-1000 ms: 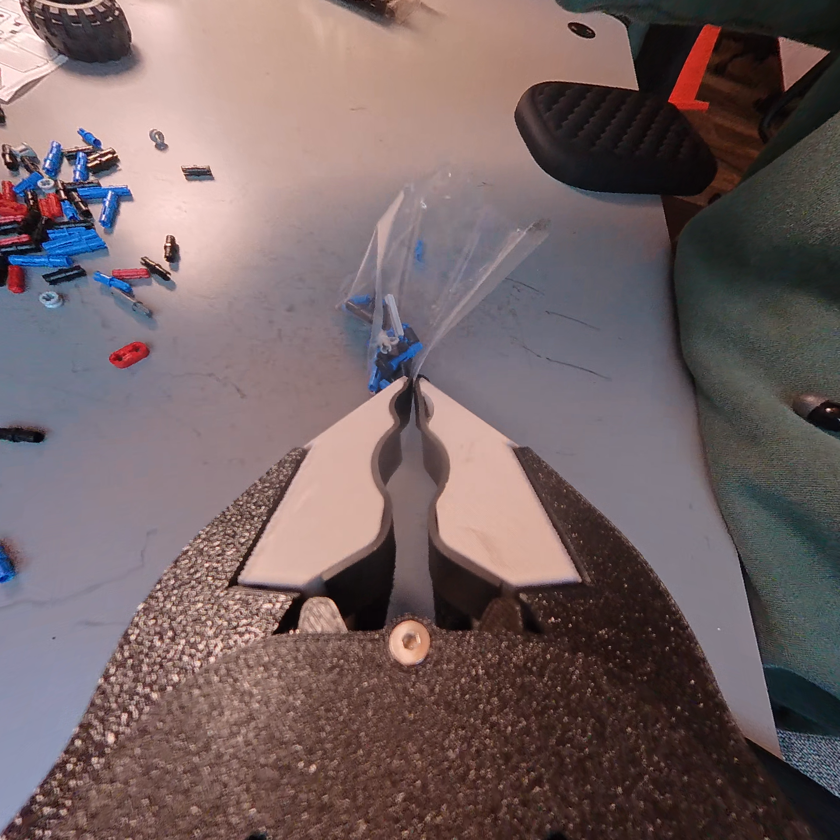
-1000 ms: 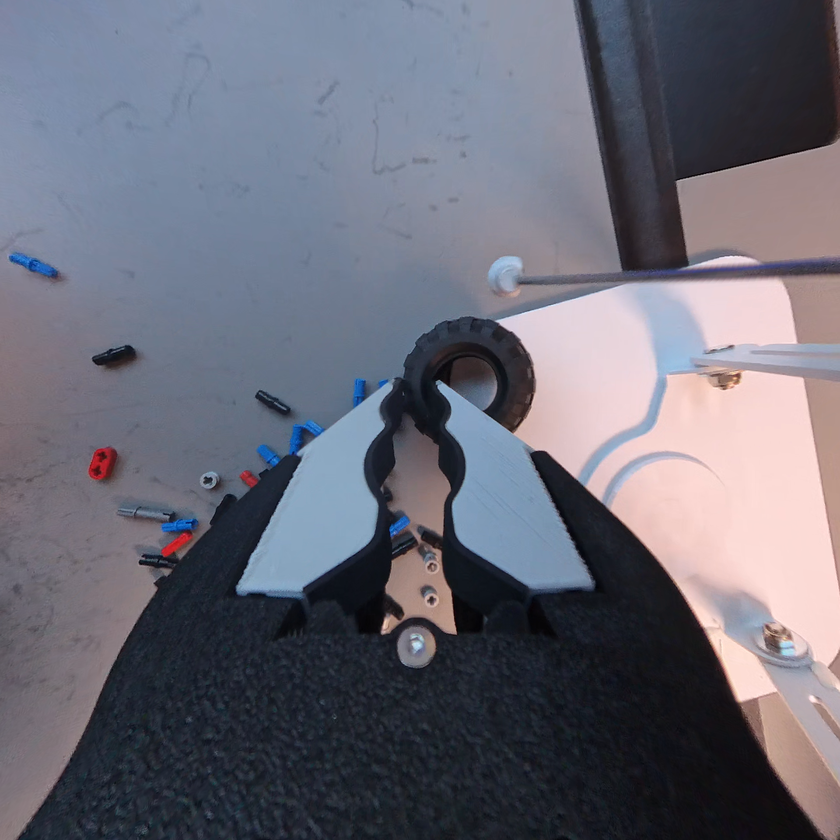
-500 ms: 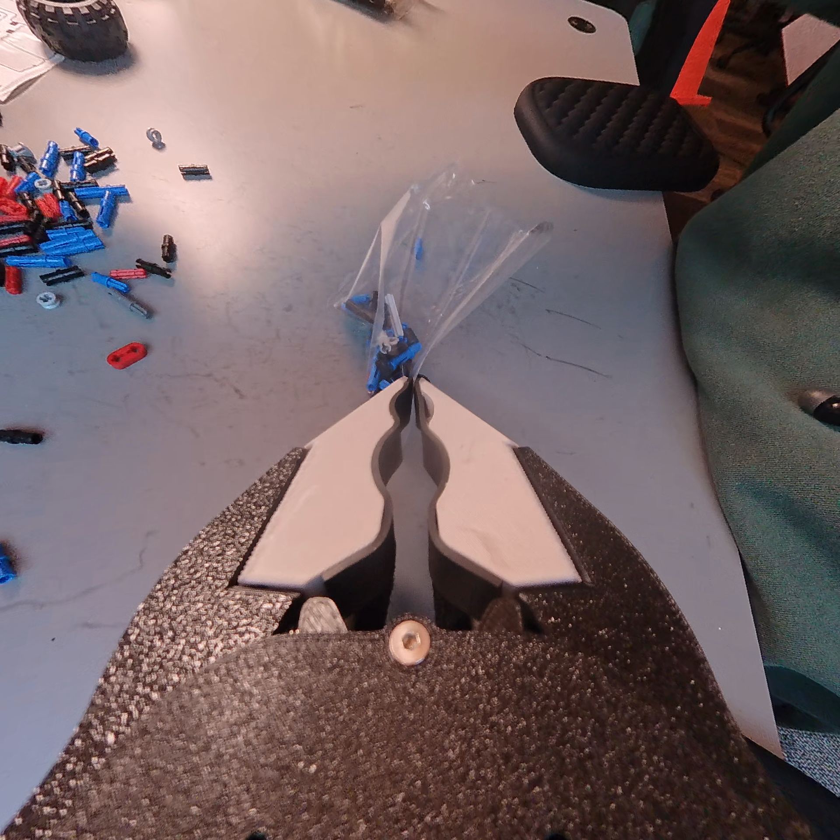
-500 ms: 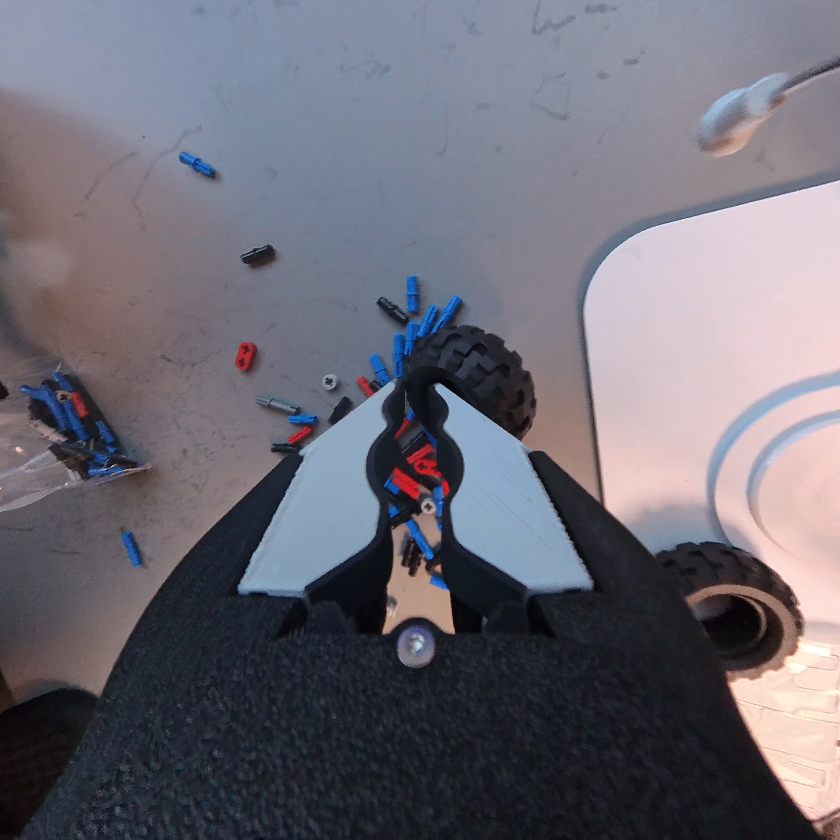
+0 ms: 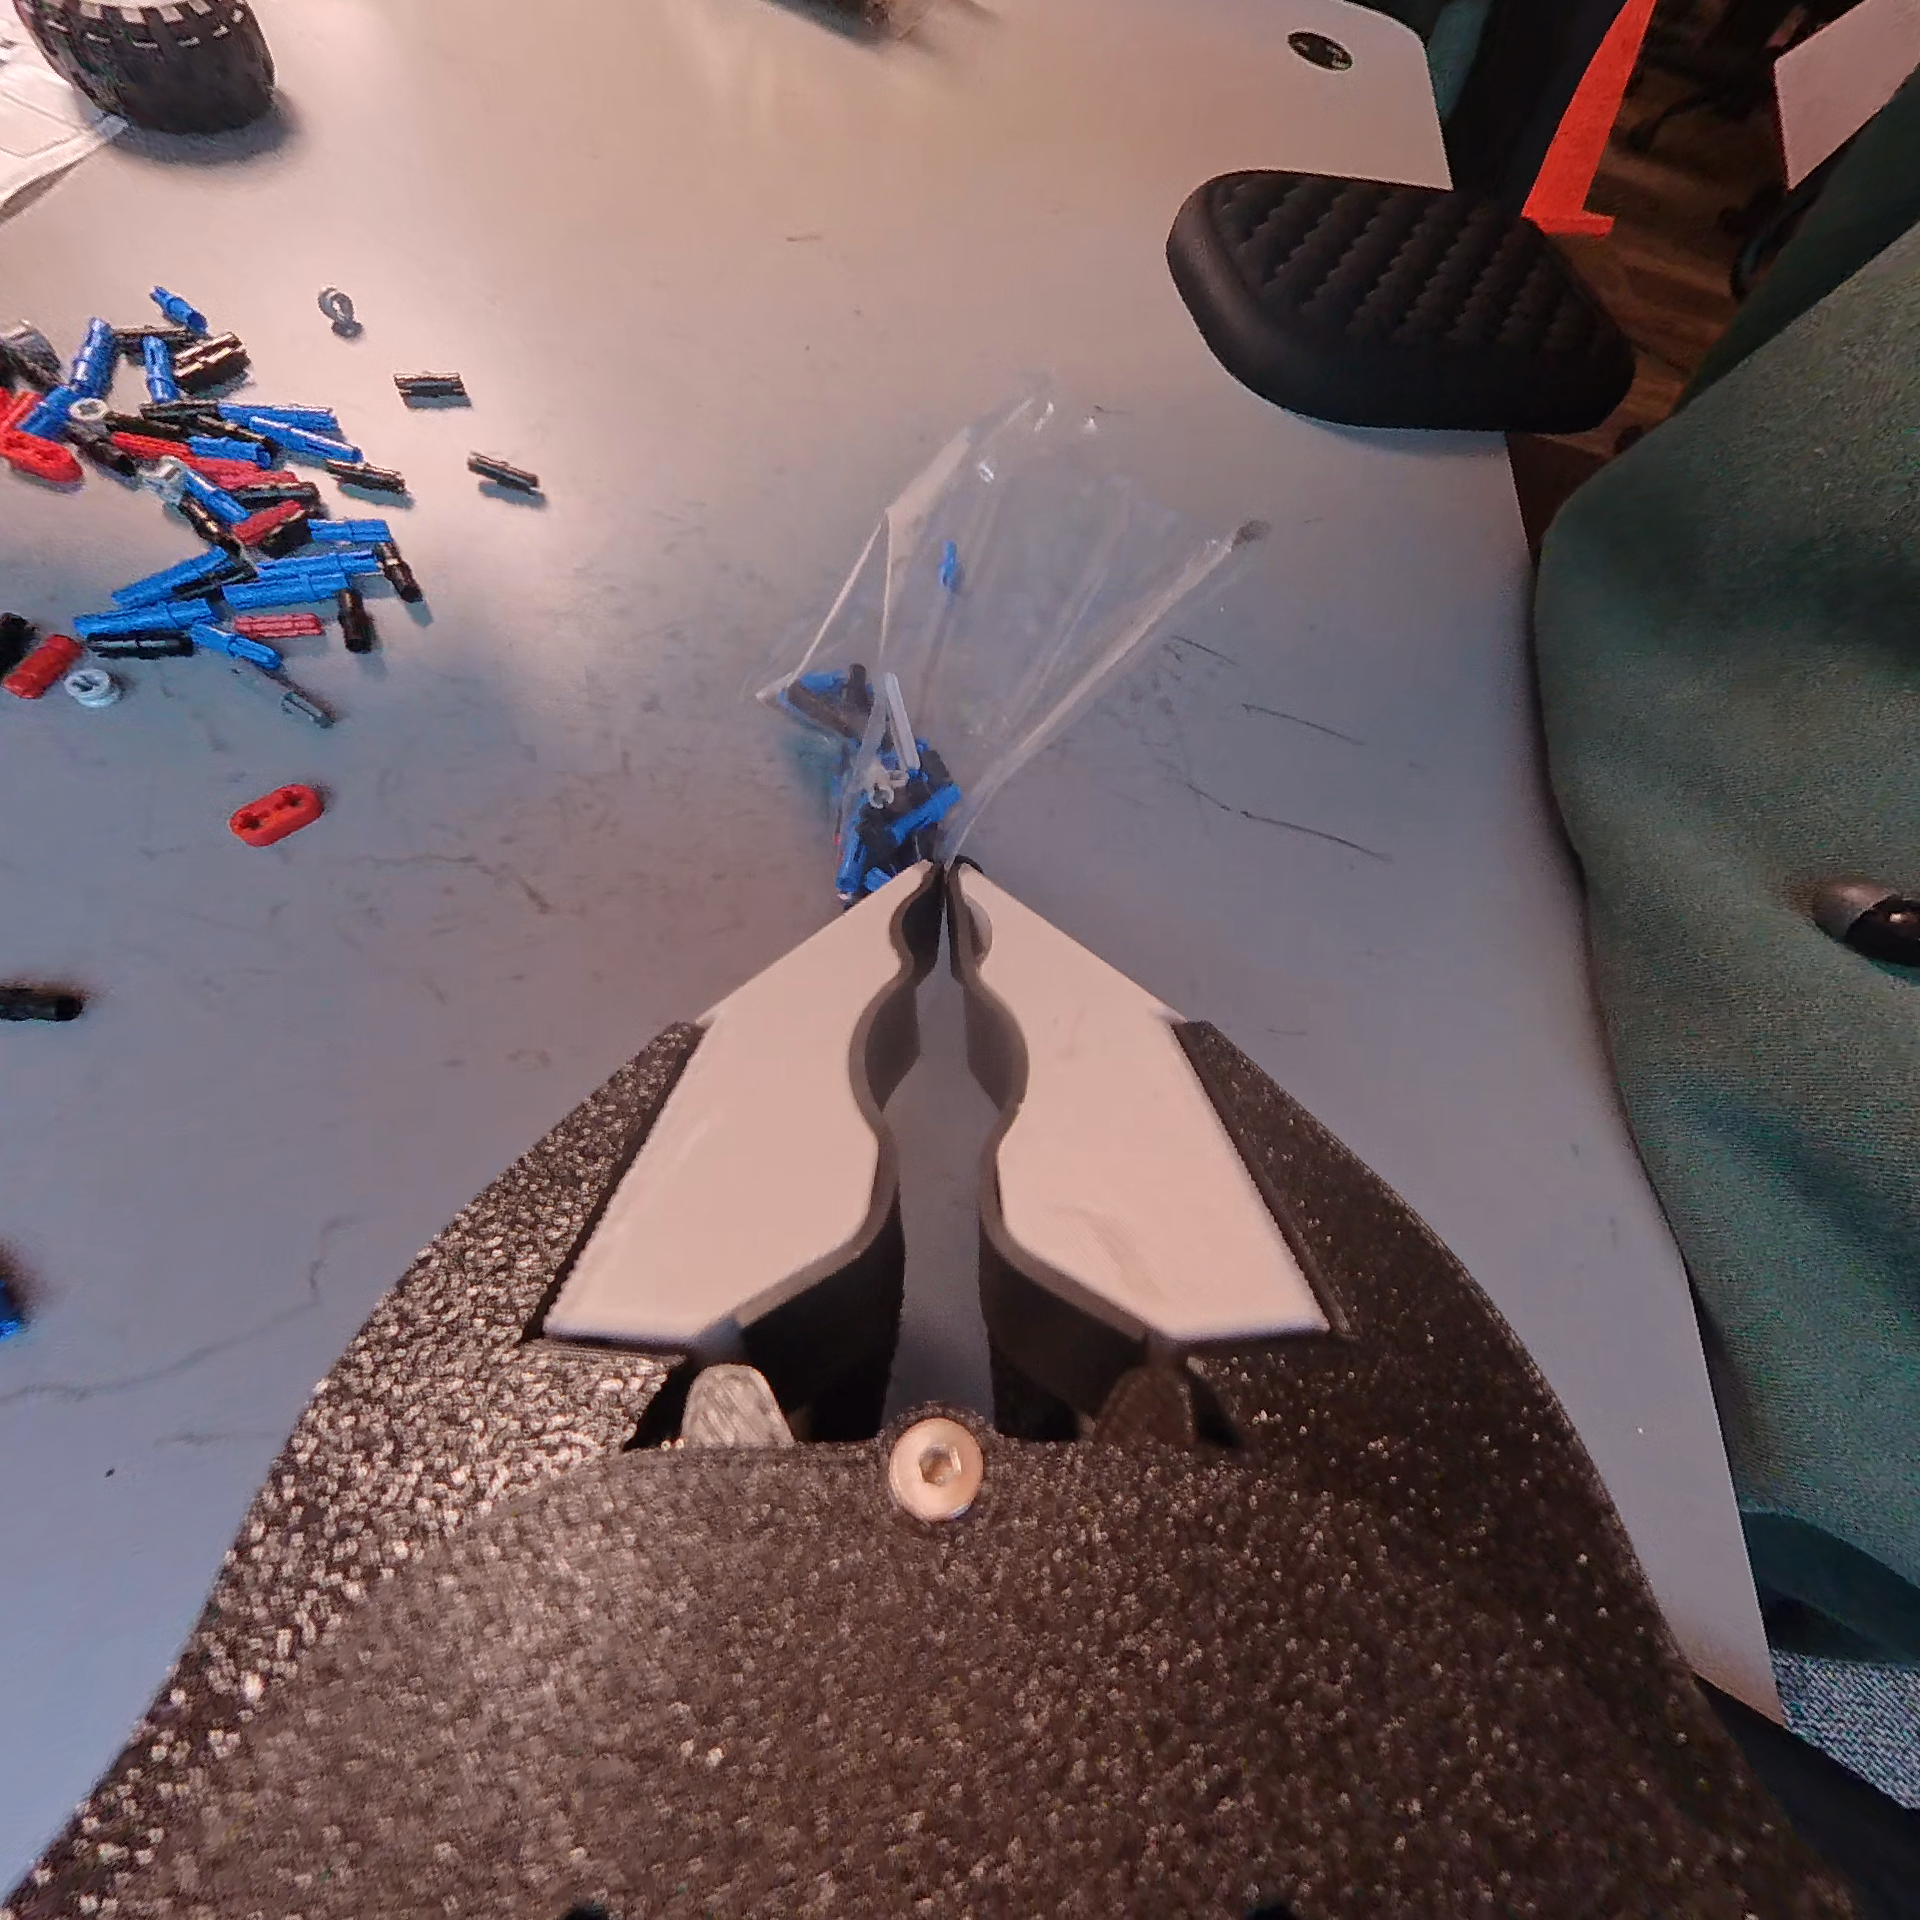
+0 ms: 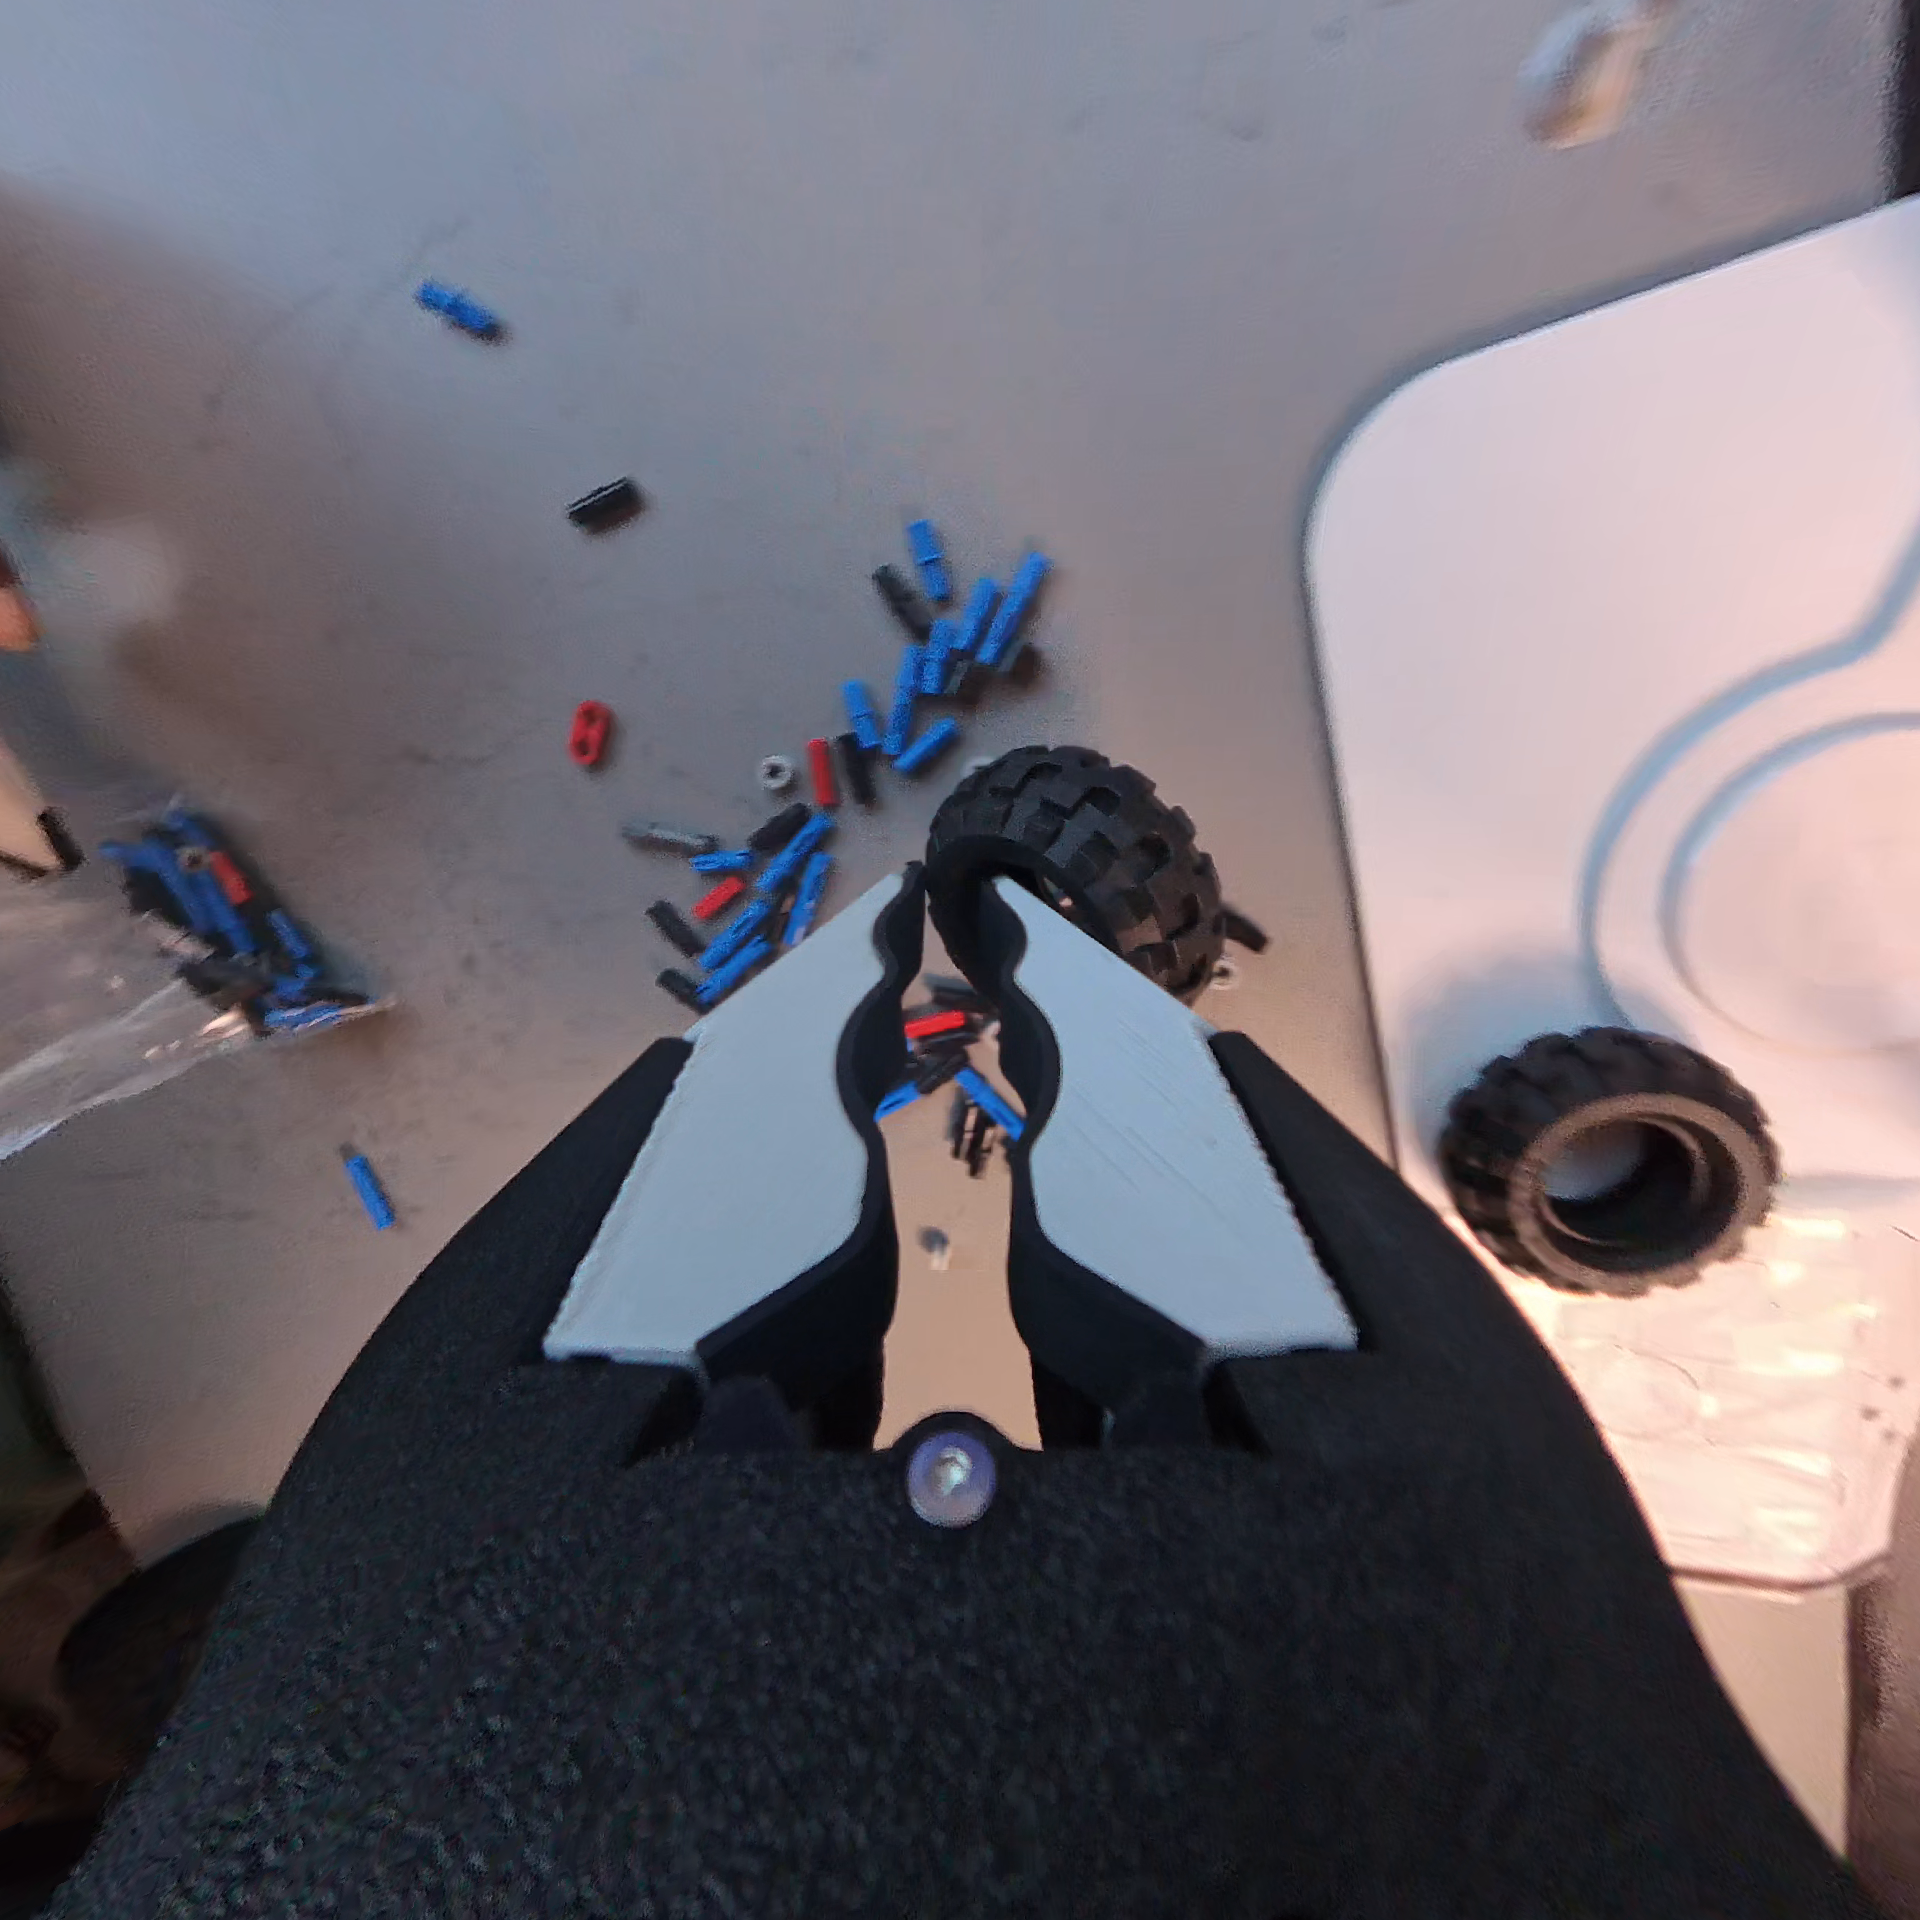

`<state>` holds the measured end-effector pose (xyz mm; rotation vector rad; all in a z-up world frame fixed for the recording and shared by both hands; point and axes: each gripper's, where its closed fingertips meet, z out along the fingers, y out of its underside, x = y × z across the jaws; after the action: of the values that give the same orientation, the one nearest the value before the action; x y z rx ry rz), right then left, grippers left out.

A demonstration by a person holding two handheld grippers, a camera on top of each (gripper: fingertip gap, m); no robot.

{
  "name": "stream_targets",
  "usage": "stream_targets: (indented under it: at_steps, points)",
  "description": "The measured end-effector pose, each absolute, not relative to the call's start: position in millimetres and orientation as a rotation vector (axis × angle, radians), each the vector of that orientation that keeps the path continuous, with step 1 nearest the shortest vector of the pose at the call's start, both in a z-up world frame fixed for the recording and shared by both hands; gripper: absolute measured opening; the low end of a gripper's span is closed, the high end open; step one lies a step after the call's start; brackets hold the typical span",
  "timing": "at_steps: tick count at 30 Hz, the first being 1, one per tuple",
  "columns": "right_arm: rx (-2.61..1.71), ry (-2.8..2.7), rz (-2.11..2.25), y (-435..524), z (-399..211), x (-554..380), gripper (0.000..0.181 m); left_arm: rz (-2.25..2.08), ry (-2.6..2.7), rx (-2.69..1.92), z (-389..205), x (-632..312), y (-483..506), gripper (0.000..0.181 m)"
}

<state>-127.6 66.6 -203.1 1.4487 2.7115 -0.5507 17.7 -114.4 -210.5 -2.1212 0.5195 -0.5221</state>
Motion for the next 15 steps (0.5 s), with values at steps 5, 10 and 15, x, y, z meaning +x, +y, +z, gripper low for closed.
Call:
stream_targets:
  at_steps: [5, 10, 15]
  points:
    - [1.697, 2.622, -0.461, 102.5, -218.0, -157.8, 0.009, -0.516, 0.515, -2.121, -210.2, 17.0, -114.4, 0.0]
    - [1.682, 2.564, -0.482, 97.4, -215.9, -157.5, 0.009, -0.518, 0.521, -2.122, -210.3, 17.5, -114.9, 0.0]
    - [1.642, 2.627, -0.449, 101.9, -218.8, -151.2, 0.009, -0.511, 0.535, -2.125, -210.4, 18.3, -116.0, 0.0]
